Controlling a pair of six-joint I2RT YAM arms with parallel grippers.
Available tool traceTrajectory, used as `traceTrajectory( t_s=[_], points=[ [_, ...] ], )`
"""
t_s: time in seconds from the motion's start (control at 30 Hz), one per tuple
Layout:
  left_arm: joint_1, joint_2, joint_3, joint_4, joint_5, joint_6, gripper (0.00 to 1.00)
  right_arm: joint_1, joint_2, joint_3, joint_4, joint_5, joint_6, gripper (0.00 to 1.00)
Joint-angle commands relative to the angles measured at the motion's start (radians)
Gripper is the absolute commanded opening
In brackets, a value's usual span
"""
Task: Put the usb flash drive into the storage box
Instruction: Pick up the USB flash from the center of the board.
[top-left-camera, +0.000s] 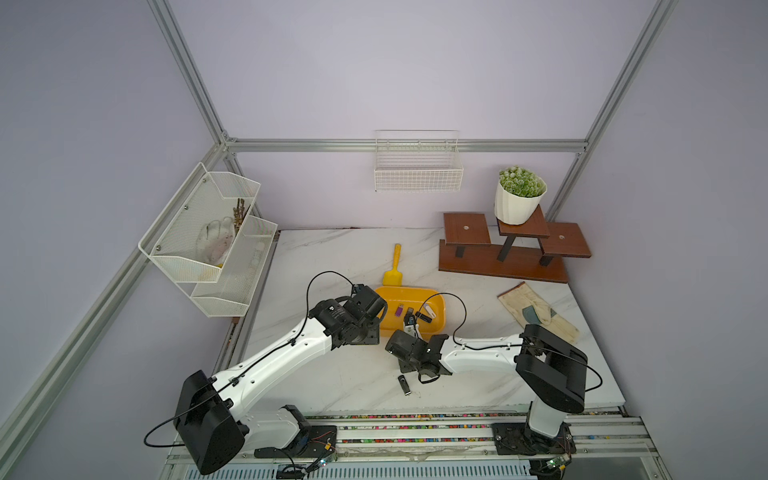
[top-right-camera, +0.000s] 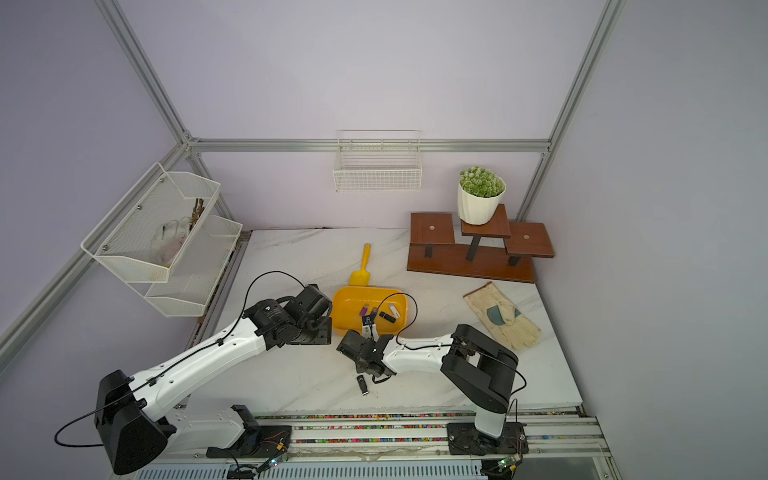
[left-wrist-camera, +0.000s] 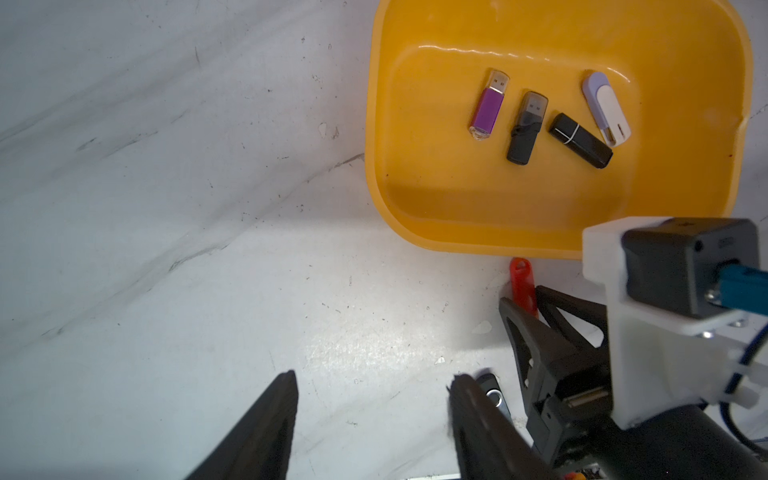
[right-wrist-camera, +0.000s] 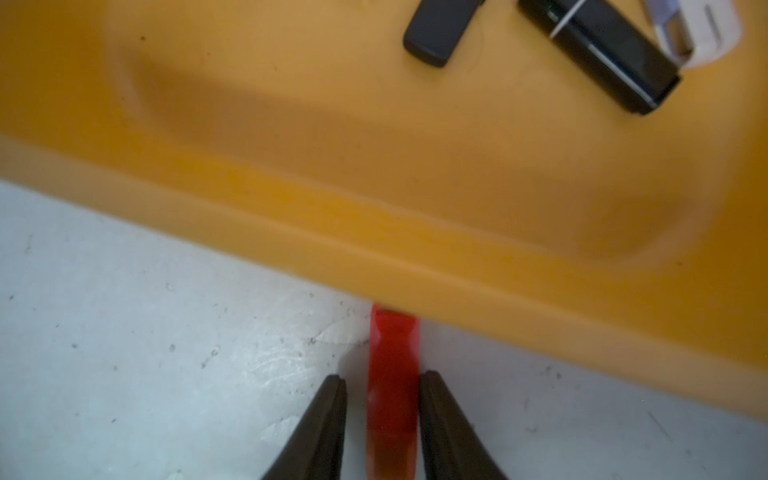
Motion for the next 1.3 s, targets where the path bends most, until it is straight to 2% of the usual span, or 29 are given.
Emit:
traceTrajectory(
  t_s=[0.0, 0.17, 0.4, 0.67, 0.83, 0.93, 1.07, 1.2, 1.27],
  points=[
    [-0.004, -0.017, 0.0, 0.006, -0.016, -0.012, 0.63, 0.005, 0.023, 0.015, -0.028, -0.004, 0.008, 0.31],
    [-0.004, -0.012, -0.006, 0.006, -0.012, -0.012, 0.63, 0.003, 0.024, 0.026, -0.06, -0.02, 0.008, 0.27],
    [-0.004, -0.005, -0.003, 0.008, -0.018, -0.011, 0.62, 0.001, 0.05, 0.057, -0.172, -0.122, -0.028, 0.24],
    [-0.005, -0.004, -0.001, 0.008, -0.008, -0.01, 0.63, 0.001, 0.022, 0.042, -0.245, -0.164, -0.047, 0.12],
    [-0.022, -0.02, -0.033, -0.003, 0.015, -0.072, 0.63, 0.0, 0.017, 0.03, -0.289, -0.168, -0.071, 0.02],
    [-0.072, -0.033, -0.066, -0.001, 0.014, -0.129, 0.62, -0.002, 0.015, 0.009, -0.289, -0.178, -0.083, 0.0],
    [-0.142, -0.034, -0.089, -0.001, 0.005, -0.199, 0.62, -0.003, 0.002, -0.018, -0.29, -0.204, -0.097, 0.0],
    [-0.192, -0.03, -0.095, -0.003, -0.014, -0.248, 0.62, -0.004, -0.006, -0.031, -0.325, -0.204, -0.118, 0.17],
    [-0.205, -0.033, -0.095, -0.004, -0.02, -0.262, 0.62, -0.006, -0.005, -0.029, -0.345, -0.203, -0.127, 0.21]
  ],
)
